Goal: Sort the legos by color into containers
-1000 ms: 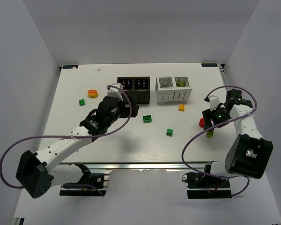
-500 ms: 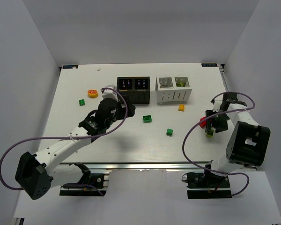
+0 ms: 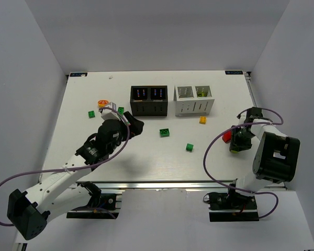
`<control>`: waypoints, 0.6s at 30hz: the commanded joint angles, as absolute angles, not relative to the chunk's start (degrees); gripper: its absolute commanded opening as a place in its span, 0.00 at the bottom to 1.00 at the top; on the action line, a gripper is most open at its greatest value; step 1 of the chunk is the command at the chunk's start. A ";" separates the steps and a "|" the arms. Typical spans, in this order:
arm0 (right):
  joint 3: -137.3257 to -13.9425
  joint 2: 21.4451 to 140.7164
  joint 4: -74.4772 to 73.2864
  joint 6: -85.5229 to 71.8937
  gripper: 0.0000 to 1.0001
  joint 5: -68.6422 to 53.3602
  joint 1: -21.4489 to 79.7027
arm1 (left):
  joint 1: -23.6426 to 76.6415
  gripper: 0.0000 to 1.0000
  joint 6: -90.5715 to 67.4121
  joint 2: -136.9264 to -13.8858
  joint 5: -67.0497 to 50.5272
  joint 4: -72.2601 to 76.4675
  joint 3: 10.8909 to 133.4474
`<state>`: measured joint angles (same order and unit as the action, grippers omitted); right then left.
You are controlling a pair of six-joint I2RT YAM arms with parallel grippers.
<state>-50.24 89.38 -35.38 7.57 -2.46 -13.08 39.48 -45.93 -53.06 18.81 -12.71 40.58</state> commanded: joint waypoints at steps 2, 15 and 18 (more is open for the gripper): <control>-48.96 89.91 -32.52 5.71 0.47 -1.50 -13.36 | 39.29 0.98 -49.48 -49.31 20.65 -13.97 38.76; -50.71 84.83 -38.75 15.44 0.00 -9.91 -13.45 | 39.29 0.98 -52.73 -43.86 22.32 -14.77 35.07; -51.32 81.49 -42.26 24.29 0.00 -15.01 -13.45 | 39.29 0.98 -53.00 -43.24 22.85 -15.03 34.80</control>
